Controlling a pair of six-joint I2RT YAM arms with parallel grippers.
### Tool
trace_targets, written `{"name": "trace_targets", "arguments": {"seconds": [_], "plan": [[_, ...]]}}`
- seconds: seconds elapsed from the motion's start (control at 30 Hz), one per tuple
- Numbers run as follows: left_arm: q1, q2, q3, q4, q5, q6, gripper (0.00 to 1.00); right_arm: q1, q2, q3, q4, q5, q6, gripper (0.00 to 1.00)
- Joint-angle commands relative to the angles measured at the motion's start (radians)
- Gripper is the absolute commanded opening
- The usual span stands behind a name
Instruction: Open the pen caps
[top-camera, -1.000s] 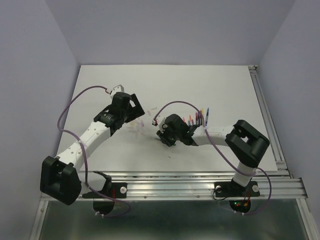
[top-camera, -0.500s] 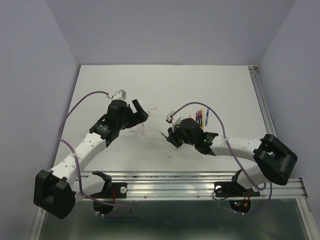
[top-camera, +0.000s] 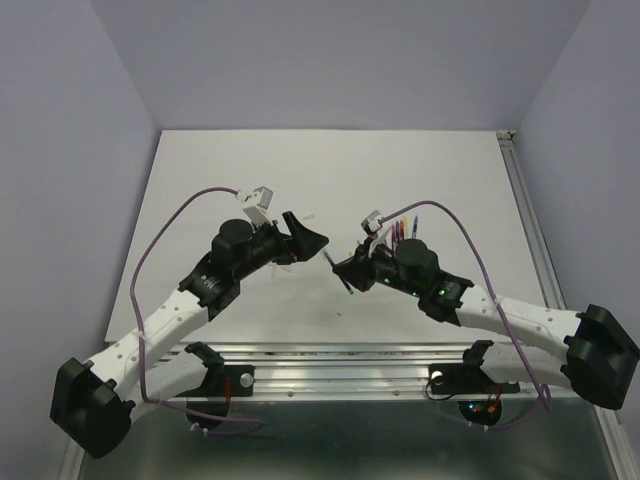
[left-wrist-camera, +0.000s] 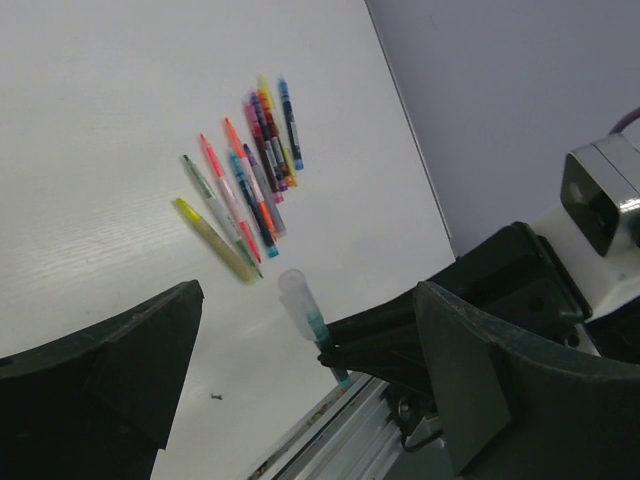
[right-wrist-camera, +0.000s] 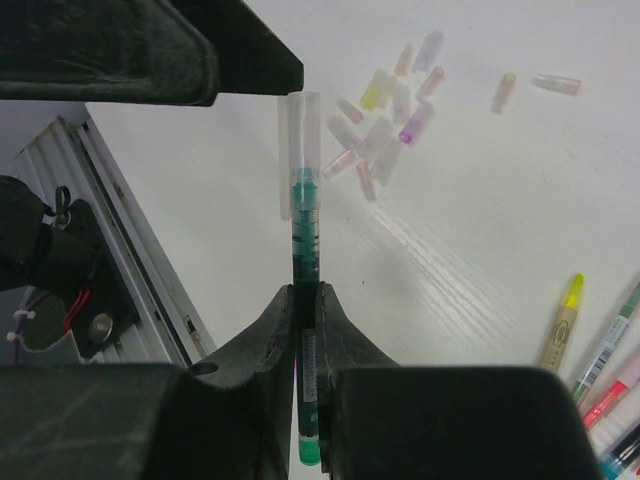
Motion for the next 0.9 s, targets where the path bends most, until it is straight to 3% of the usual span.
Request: {"name": "trace_targets", "arguments": {"seconds": [0.0,0.2,0.3,0.4,0.47,0.73,0.87], "plan": [[-0.022,-0.022,-0.021,0.125,0.034,-0.006,0.99,0.008,0.0,0.047,0.039,0.033,0.049,0.01],[-0.024,0.005,-0.021,0.132,0.028,0.003,0.98,0.007,0.014,0.067,0.076,-0.024,0.058,0.01],[-0.028,0.018,-0.015,0.144,0.029,0.0,0.91,0.007,0.025,0.072,0.094,-0.059,0.064,0.01],[-0.033,0.021,-0.014,0.157,0.032,-0.003,0.74,0.007,0.034,0.078,0.107,-0.051,0.074,0.01],[-0.034,0.024,-0.014,0.163,0.036,-0.002,0.69,0.008,0.038,0.081,0.117,-0.041,0.075,0.01],[-0.034,0.028,-0.015,0.158,0.026,0.004,0.68,0.007,0.071,0.096,0.186,-0.065,0.083,0.01],[-0.036,0.028,-0.014,0.157,0.025,0.0,0.5,0.008,0.083,0.103,0.188,-0.076,0.087,0.01]]}}
